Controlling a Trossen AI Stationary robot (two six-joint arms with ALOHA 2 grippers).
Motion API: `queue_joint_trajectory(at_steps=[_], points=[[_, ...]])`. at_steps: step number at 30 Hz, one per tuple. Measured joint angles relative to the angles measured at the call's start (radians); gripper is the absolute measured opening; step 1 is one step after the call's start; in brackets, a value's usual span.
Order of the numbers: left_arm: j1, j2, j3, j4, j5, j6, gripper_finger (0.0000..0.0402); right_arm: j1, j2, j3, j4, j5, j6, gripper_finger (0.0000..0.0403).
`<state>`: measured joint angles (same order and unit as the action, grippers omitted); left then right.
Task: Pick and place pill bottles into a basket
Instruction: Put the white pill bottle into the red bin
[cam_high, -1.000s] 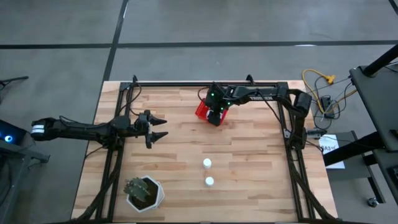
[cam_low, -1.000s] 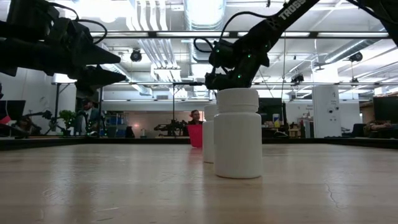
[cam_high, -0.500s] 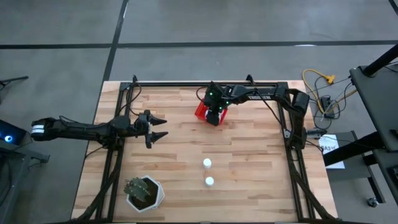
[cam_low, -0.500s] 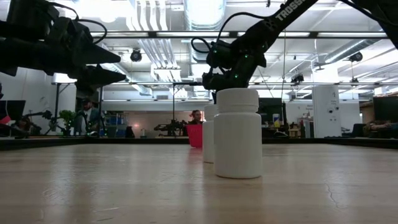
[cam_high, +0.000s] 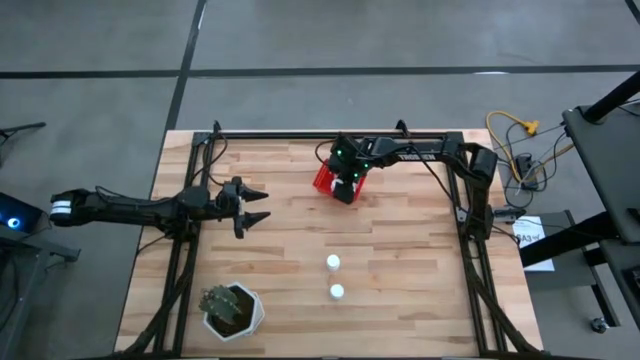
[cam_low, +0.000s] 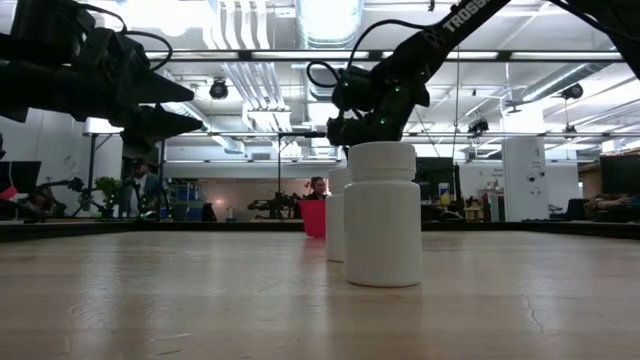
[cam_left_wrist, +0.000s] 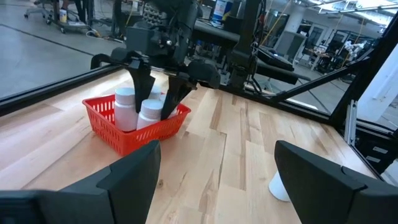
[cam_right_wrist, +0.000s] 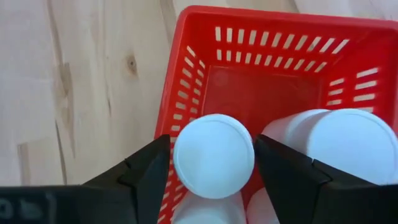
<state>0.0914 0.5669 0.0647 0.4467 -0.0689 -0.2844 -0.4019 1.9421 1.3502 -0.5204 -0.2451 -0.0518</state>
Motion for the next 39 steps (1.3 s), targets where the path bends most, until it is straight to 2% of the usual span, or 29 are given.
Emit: queue_joint_trajectory(at_steps=[25, 28, 32, 39], points=[[0.0, 0.0, 0.0, 0.014, 0.0, 0.0, 0.0297, 0.0, -0.004, 0.205, -0.071, -0.003, 0.031, 0.0219], [0.0, 0.0, 0.001, 0.026, -0.012, 0.0, 0.0297, 0.001, -0.004, 0.241, -0.082, -0.056, 0.026, 0.0216], [0.0, 0.0, 0.002, 0.07, -0.079, 0.002, 0.0297, 0.003, -0.006, 0.279, -0.071, -0.182, 0.02, 0.0176], [0.0, -0.001, 0.0, 0.14, -0.097, -0.058, 0.0297, 0.002, -0.089, 0.267, -0.001, -0.3, 0.008, 0.0041]])
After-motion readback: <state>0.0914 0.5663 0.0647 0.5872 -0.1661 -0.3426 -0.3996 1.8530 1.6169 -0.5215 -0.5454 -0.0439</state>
